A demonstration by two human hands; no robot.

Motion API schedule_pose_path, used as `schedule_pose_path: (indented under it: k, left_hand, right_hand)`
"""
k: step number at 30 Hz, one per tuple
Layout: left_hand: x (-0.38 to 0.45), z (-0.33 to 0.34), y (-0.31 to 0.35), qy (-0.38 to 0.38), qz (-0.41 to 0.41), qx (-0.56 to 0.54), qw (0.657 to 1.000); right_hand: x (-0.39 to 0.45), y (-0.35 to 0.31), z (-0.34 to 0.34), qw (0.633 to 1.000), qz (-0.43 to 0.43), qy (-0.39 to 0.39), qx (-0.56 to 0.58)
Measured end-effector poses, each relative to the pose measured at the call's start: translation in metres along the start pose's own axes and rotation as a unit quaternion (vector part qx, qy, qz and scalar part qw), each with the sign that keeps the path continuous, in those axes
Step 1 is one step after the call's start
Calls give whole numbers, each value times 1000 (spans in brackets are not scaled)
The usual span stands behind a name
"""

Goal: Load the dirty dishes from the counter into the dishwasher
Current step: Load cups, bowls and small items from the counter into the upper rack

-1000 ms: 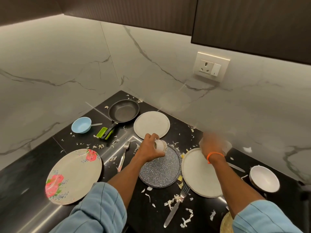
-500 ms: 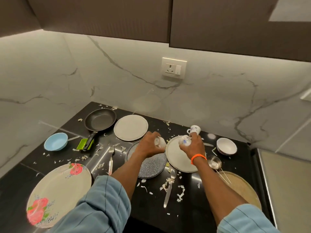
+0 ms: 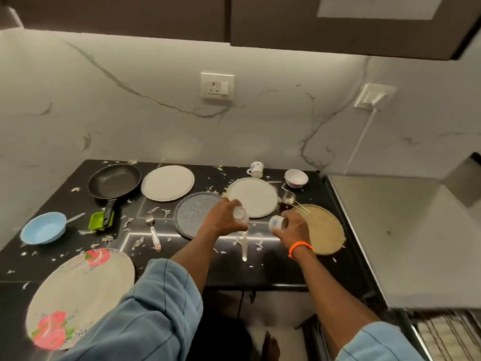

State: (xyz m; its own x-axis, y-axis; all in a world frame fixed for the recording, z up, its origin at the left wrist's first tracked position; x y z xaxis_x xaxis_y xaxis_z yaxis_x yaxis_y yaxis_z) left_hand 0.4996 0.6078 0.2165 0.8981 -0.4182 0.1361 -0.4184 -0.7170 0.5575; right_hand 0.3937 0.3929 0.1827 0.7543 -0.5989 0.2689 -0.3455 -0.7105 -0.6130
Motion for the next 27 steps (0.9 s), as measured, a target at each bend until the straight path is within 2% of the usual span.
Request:
schedule_pose_path:
  k: [4, 15, 21, 27]
  left_hand:
    - [-13, 23, 44, -28, 33, -13, 999]
    - [-41, 122, 171, -140, 140, -21, 980]
    - [-96, 207, 276, -212, 226, -10, 951]
    - [-155, 276, 344, -294, 295, 33, 909]
  right_hand:
    - [-32, 38, -40, 999, 22, 6, -46]
    - [-99, 163, -157, 978, 191, 67, -57]
    - [-163, 248, -220, 952, 281, 100, -67]
    - [-219, 320, -257, 916, 377, 135, -27]
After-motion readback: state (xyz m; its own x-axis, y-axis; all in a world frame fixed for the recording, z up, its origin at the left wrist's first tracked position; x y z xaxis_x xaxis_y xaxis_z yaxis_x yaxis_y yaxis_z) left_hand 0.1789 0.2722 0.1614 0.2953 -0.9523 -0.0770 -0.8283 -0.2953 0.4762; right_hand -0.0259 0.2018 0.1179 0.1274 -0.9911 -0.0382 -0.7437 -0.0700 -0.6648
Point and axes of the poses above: each hand's wrist, its own x-axis towards the middle knuckle, its own z-axis out of the palm, y = z × x, the point moved 3 cm from there along x, towards the middle knuckle, and after that the axes turned 13 degrees about y, right-handed, at the moved point
